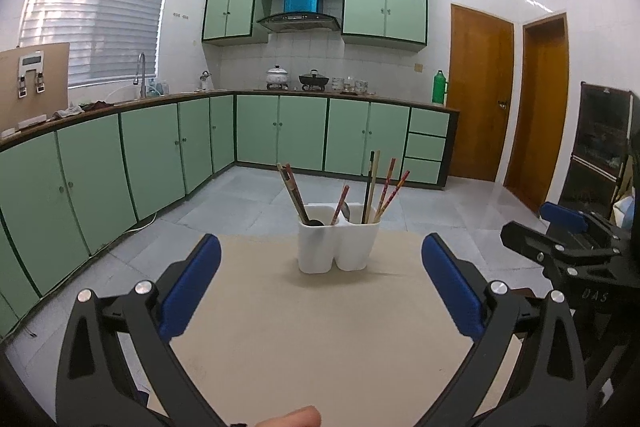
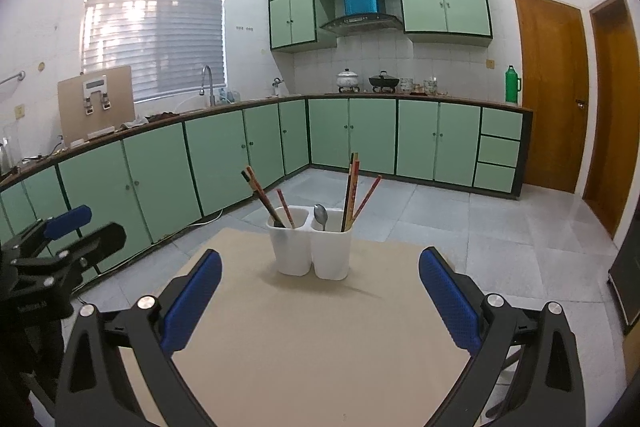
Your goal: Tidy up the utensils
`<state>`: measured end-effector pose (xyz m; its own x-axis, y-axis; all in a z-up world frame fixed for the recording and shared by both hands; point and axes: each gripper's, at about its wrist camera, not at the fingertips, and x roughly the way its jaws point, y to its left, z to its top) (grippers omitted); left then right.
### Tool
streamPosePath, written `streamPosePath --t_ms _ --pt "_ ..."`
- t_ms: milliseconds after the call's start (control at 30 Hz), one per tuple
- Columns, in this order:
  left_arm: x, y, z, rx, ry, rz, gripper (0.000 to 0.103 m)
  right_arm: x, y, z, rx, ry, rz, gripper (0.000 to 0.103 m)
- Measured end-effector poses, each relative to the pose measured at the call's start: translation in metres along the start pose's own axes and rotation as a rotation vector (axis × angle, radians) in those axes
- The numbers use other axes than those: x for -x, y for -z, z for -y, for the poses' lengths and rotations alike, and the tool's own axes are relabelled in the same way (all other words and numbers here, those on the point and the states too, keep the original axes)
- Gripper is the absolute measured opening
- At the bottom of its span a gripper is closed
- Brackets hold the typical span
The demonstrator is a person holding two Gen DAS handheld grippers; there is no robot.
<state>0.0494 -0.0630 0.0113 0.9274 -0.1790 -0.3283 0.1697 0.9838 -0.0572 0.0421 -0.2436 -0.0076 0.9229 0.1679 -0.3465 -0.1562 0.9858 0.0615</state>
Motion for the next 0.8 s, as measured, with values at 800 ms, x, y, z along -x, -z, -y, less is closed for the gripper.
streamPosePath --t_ms 800 --pt "0.025 0.002 0.006 -0.008 -0.029 0.029 0.098 0.032 0.000 -0.013 0.026 0.006 0.065 0.097"
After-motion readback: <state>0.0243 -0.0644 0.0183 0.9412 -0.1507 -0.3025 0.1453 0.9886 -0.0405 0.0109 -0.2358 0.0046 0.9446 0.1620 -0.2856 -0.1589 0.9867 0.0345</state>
